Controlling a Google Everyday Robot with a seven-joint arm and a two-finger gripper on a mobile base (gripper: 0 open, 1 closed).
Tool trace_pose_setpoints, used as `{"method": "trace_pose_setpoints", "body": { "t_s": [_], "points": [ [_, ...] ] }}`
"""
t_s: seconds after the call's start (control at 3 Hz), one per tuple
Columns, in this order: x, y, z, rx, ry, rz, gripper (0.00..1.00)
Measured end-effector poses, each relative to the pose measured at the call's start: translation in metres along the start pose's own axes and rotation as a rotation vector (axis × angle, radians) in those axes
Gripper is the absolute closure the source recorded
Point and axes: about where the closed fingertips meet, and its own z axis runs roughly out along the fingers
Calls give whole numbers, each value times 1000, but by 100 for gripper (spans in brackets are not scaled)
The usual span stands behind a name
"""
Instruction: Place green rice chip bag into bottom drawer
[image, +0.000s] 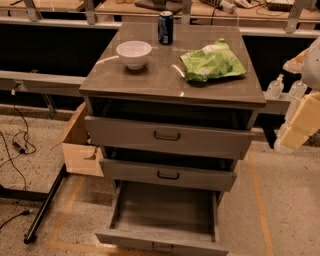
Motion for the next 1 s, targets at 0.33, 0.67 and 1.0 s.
{"method": "trace_pose_setpoints", "body": {
  "t_s": [0.33, 0.67, 1.0],
  "points": [
    [36, -11, 12, 59, -66, 148, 0],
    [67, -40, 16, 171, -173, 275, 0],
    [83, -112, 32, 297, -332, 306, 0]
  ]
}}
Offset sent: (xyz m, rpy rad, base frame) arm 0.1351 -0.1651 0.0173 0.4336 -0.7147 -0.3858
